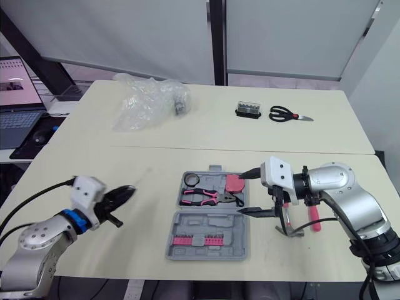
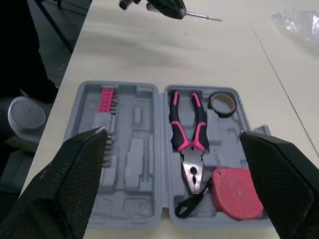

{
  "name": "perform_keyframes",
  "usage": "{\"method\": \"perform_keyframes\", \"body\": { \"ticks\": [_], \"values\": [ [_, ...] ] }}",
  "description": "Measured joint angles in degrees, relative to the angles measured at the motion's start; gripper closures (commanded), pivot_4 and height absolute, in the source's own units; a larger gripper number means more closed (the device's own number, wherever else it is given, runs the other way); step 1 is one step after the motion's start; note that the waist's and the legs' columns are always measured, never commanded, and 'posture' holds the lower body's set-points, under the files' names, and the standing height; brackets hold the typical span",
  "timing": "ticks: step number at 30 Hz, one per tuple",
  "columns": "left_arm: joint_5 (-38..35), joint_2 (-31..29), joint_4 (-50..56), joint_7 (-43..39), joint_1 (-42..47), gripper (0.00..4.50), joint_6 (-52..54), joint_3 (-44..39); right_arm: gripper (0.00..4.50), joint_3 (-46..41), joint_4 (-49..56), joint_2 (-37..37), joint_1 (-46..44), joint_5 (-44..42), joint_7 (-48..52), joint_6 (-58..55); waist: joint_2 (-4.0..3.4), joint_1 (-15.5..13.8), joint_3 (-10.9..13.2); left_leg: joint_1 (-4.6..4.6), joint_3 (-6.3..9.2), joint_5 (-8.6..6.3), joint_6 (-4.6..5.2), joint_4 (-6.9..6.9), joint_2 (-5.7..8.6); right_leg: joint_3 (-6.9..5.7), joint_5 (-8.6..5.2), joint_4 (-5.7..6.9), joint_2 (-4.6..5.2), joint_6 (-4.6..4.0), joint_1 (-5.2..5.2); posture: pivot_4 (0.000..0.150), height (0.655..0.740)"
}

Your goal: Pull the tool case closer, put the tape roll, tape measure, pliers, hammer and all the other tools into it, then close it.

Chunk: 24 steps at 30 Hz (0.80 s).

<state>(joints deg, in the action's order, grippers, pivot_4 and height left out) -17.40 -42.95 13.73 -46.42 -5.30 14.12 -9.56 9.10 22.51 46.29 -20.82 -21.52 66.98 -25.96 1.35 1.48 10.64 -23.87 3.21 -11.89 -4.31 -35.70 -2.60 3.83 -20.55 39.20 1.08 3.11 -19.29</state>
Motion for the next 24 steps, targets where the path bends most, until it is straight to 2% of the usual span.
{"method": "perform_keyframes", "body": {
  "ticks": [2, 11, 17, 24],
  "values": [
    [1.77, -3.47, 0.84, -6.28, 3.11, 4.27, -2.15, 5.99, 0.0, -0.41, 1.41, 0.35, 1.71, 0.06, -1.09, -0.33, -0.09, 0.09, 0.05, 0.0, -0.02, 0.0, 0.0, 0.03, 0.0, 0.01, 0.0, -0.01, -0.01, 0.0, 0.0, 0.15, 0.74],
    [8.7, -4.26, -1.79, -16.3, 16.32, 4.27, -2.97, 21.06, 0.0, -0.47, 5.78, 3.02, 7.73, 2.93, -4.78, -1.46, -0.16, 0.31, 0.1, -0.04, -0.05, -0.01, 0.02, -0.01, -0.04, 0.07, 0.0, -0.01, -0.1, 0.01, -0.04, 0.15, 0.74],
    [12.47, -1.72, -3.11, -17.86, 19.66, 4.27, -0.34, 27.58, 0.0, 0.12, 7.07, 3.35, 8.81, 4.54, -6.22, -2.36, -0.16, 0.29, 0.1, -0.04, -0.03, 0.0, 0.03, -0.06, -0.05, 0.07, 0.0, 0.03, -0.11, 0.01, -0.03, 0.15, 0.74],
    [15.48, 1.51, -5.39, -16.68, 20.93, 4.27, 0.53, 30.05, 0.0, 0.15, 8.21, 3.37, 9.02, 4.56, -6.34, -2.63, -0.15, 0.29, 0.1, -0.04, -0.02, 0.0, 0.03, -0.08, -0.04, 0.07, 0.01, 0.04, -0.11, 0.02, -0.03, 0.15, 0.74]
  ]
}}
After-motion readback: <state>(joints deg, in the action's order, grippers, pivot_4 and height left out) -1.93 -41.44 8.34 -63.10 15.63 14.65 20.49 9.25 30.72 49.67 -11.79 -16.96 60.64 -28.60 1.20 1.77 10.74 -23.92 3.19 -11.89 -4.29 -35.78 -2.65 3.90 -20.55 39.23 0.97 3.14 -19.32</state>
